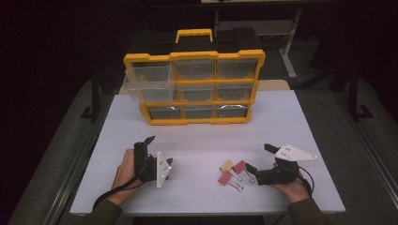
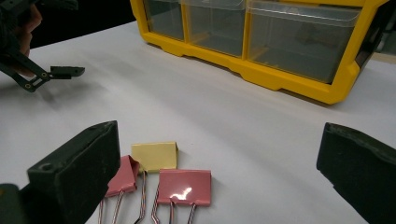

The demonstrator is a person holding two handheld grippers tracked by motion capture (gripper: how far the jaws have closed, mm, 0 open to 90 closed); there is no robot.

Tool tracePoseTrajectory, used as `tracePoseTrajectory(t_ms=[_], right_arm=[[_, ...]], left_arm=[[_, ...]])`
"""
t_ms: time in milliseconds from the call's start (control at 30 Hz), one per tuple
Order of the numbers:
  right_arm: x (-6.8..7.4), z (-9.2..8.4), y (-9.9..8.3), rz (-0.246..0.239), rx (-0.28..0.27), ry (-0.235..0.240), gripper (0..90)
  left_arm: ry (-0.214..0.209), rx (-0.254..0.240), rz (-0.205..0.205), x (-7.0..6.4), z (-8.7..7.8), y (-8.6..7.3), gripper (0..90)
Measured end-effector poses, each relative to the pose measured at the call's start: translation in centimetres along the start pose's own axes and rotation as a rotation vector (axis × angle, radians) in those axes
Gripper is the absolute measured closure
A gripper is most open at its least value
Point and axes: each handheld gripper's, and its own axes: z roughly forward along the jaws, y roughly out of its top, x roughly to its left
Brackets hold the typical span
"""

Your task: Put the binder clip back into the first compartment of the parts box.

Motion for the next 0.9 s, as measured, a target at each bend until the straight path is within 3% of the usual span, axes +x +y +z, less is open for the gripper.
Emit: tracePoseTrajectory(t_ms=[167, 300, 900], right_arm=[[0.0, 0.0, 0.0, 0.001, -0.001, 0.001, 0.0], [0.0, 0.0, 0.0, 0.001, 0.000, 0.001, 0.0], [0.0, 0.0, 0.0, 0.000, 0.001, 0.000, 0.0]], left_arm=[[-0.008, -0.006, -0.017, -0.1, 0.0, 0.1, 0.0], [-0.020, -0.004, -0.053, 0.0, 0.0, 0.0, 0.0], [-0.084, -0.026, -0.316, 1.4, 0.3, -0.4, 0.0]])
